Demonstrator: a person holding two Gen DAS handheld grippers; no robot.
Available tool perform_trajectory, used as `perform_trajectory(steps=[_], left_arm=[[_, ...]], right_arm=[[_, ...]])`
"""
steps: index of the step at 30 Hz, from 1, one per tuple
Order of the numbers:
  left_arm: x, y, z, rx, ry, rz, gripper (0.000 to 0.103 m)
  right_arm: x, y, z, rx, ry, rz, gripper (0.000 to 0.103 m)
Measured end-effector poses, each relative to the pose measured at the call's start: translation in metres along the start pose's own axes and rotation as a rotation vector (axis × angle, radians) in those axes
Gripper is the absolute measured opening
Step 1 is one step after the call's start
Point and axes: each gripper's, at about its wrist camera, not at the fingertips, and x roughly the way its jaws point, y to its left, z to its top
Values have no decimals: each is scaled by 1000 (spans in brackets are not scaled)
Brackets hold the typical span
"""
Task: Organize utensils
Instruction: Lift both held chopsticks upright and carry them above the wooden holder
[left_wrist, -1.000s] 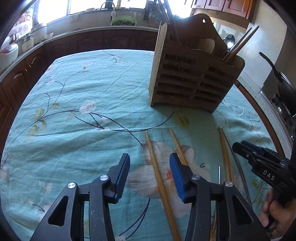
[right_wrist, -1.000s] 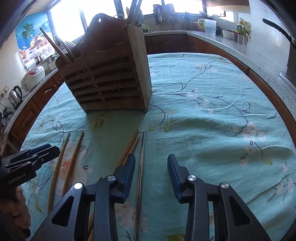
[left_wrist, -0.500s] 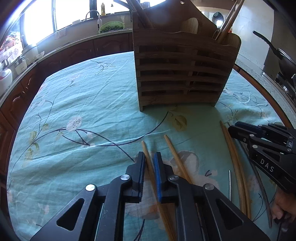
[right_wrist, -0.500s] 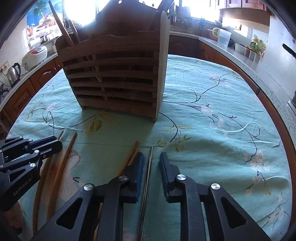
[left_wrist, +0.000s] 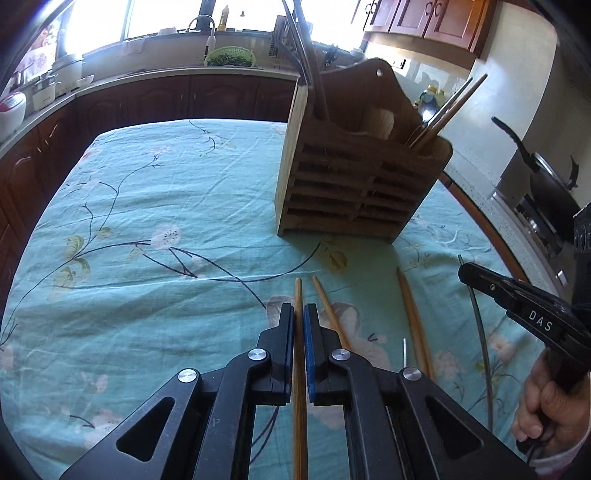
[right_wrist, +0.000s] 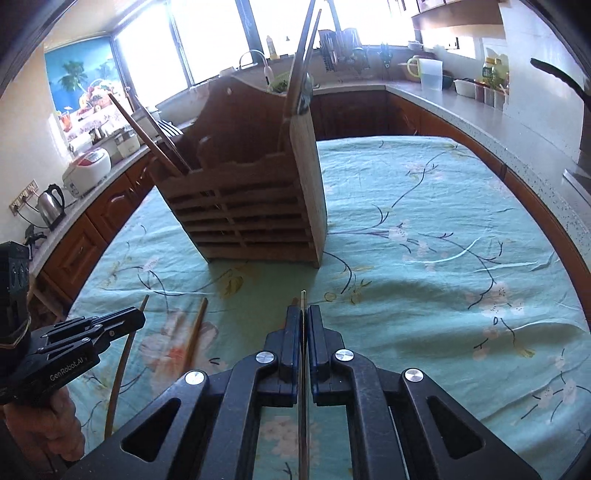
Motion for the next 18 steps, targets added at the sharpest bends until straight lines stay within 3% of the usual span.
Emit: perform_trajectory(steps=[18], left_arm=[[-154,11,-8,-51,-293,-125,3]], right_arm=[[-130,19,32,-12,-313,54,4]])
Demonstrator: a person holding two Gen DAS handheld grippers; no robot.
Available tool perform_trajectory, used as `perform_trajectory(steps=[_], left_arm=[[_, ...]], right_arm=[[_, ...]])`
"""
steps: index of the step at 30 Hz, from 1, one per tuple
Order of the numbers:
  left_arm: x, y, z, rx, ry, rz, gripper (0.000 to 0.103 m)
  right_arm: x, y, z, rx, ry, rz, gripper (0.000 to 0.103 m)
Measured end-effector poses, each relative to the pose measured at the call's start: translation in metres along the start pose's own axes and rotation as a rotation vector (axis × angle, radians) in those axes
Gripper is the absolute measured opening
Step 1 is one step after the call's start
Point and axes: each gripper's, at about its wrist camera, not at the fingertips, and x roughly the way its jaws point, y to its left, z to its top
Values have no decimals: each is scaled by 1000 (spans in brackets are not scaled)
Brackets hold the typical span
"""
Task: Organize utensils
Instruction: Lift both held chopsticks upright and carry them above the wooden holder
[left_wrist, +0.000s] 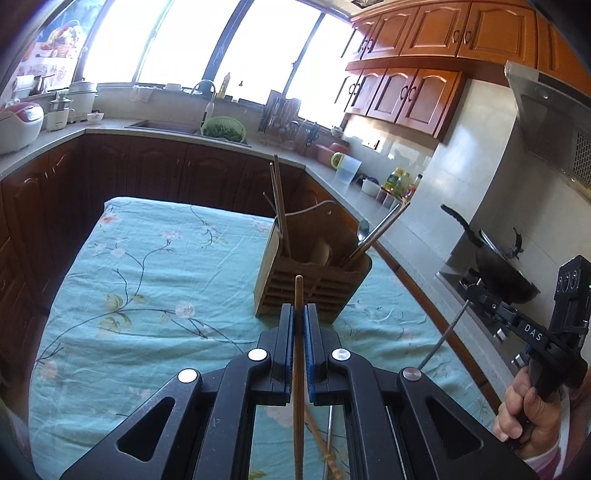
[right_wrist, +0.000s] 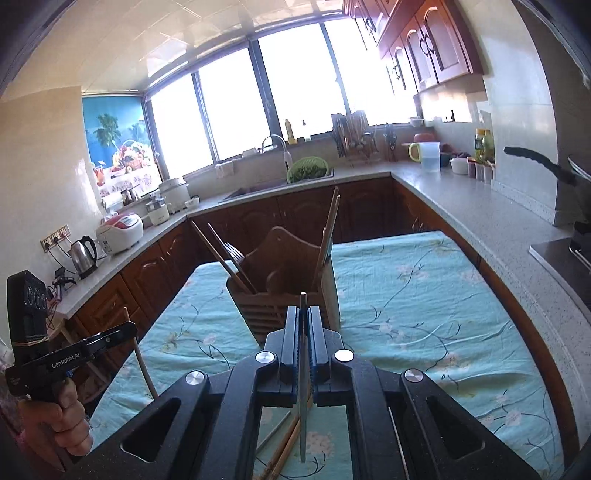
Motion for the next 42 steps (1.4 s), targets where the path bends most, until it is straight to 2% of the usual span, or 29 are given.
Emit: perform_trajectory(steps=[6,16,26,33,42], left_arm=[[-20,2,-1,-4,-47,-3,3],[-18,4,-2,-4,-74,-13,3],[-9,-2,17,15,-126,-15,3],[4,-10,43,60,-200,-19,3],[31,-20,82,109,-351,5,3]], right_arm=[[-8,2,11,-3,-40,-1,4],[-6,-1,10,19,-47,9,4],[-1,-6,23,51,-86,11,4],[6,-7,55,71,-171,12,4],[29,-14,101,116,-291,2,4]])
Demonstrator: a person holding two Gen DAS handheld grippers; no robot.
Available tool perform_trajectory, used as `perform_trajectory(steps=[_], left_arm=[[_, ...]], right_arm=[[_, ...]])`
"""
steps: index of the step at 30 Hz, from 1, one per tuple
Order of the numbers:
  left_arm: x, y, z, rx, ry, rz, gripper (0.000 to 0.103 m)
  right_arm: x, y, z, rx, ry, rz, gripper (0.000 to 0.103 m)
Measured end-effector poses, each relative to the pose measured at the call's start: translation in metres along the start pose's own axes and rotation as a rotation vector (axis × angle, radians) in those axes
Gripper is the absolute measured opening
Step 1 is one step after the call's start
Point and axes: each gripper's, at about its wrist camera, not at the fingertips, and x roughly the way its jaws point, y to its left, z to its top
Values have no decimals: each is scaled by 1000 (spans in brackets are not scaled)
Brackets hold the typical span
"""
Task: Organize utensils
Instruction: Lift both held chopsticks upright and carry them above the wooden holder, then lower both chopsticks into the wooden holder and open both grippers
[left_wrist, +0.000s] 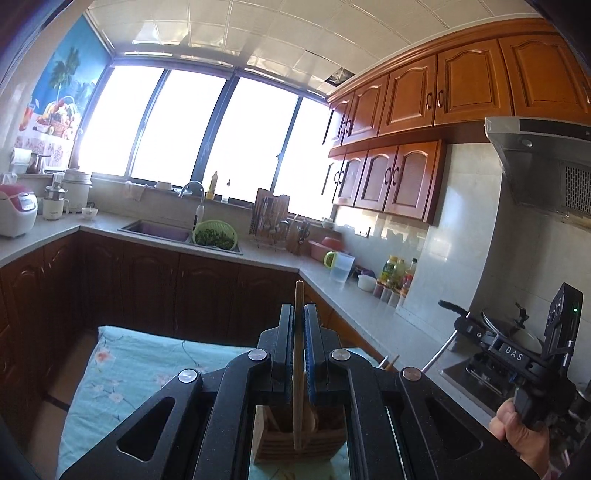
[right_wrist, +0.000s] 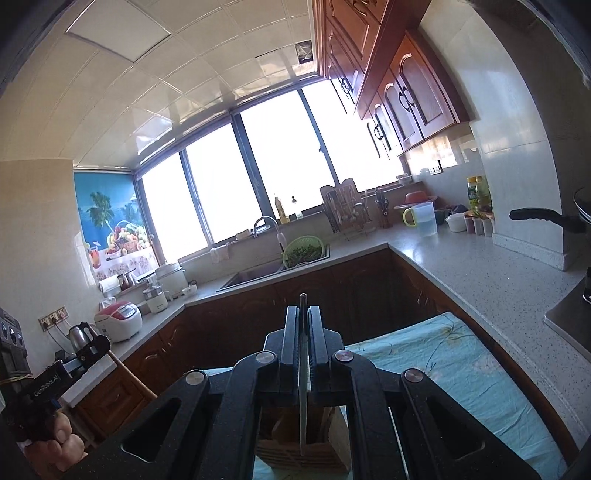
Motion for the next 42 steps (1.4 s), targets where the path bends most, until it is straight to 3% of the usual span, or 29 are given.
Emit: perform_trajectory(steps=[4,9,16,24,27,38,42], left_arm=[[27,1,-4,-6,-35,19,3],[63,2,-35,-27,-24,40,3],[105,10,-75,-59,48,88,3],[137,8,-87,-34,124,80,4],[127,13,-79,-17,110,83,4],[124,20,-80,-13,128,81,4],[126,18,-77,-13,149,87,6]], right_arm=[[19,4,5,-20,-32,-12,4],[37,7,-13,-57,-49,-55,4],[57,-9,-46,-25,16,-80,4],[77,-19,-69,-9,121,-86,4],[84,-21,-75,-6,159,-84,5],[86,-22,-74,8,169,-85,5],[84,-25,-71,23,172,-76,10]])
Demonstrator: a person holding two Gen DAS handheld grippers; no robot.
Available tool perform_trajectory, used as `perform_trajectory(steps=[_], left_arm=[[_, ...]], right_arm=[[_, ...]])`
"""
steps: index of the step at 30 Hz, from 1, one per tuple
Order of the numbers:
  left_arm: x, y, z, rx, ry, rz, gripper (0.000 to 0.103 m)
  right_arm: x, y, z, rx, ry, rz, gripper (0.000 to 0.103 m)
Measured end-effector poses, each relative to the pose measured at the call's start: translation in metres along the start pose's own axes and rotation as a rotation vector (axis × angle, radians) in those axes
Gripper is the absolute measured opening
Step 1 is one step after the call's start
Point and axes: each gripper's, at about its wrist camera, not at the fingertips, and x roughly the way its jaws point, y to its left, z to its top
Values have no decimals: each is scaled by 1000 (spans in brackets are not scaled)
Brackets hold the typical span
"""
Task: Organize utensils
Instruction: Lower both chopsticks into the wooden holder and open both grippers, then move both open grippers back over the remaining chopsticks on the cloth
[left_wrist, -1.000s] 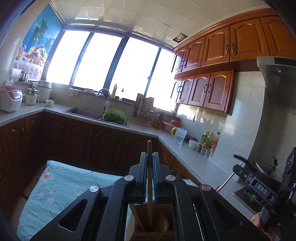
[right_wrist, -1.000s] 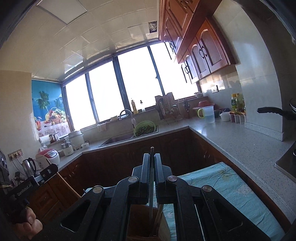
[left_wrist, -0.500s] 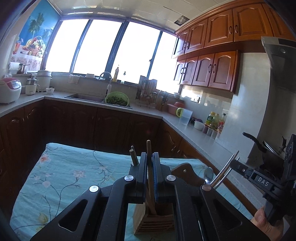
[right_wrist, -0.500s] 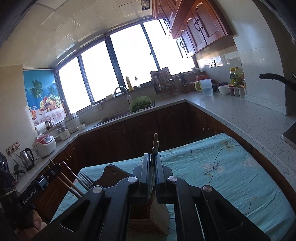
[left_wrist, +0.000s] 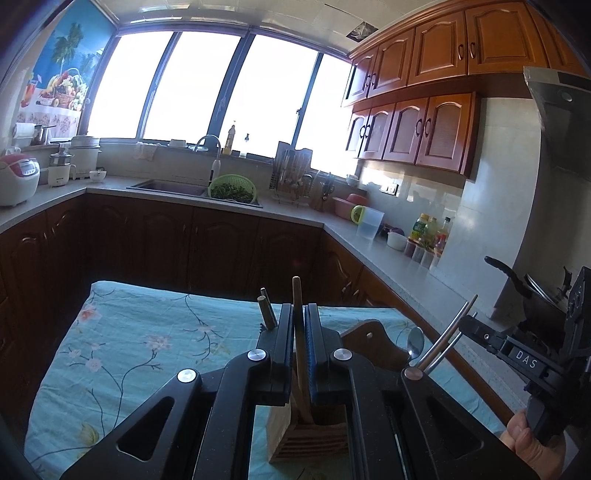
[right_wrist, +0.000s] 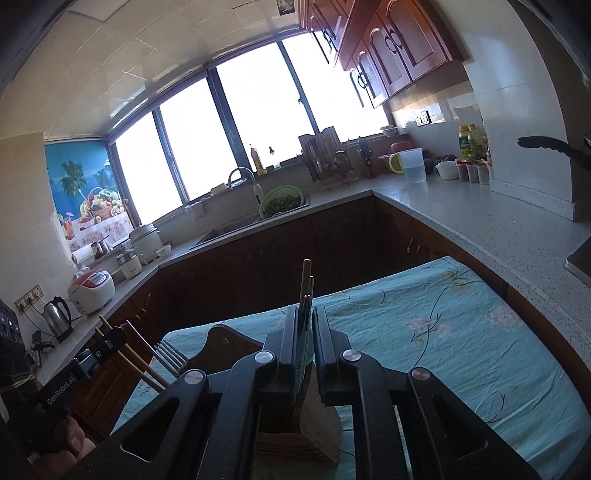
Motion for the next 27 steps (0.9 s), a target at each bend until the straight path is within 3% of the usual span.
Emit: perform_trajectory(steps=[2,4,8,12,13,15,20,27], left_arm=[[-2,-2,3,-2,-1,1,10],[-8,-4,6,-4,-13,-6,17],[-23,-10,10,13,-58,2,35],[-40,-11,8,1,-81,16,53],[-45,-10,5,-7,-87,19,62],[-55,-8,-1,-23,-94,23,67],[-75,-3,-20,-56,-74,41,77],[-99,-6,-42,-57,-25,63,78]], right_arm=[[-4,-2,2,13,-7,8,13],[-11,-5,4,28,-25,20,36],[-31,-6,12,41,-78,33,48],[-52,-11,16,68,-130,61,80],[-58,-12,16,71,-144,62,87],[-67,-13,13,71,-158,66,94],[-79,-16,0,76,-133,77,97],[-92,-19,-25,88,-80,76,97]])
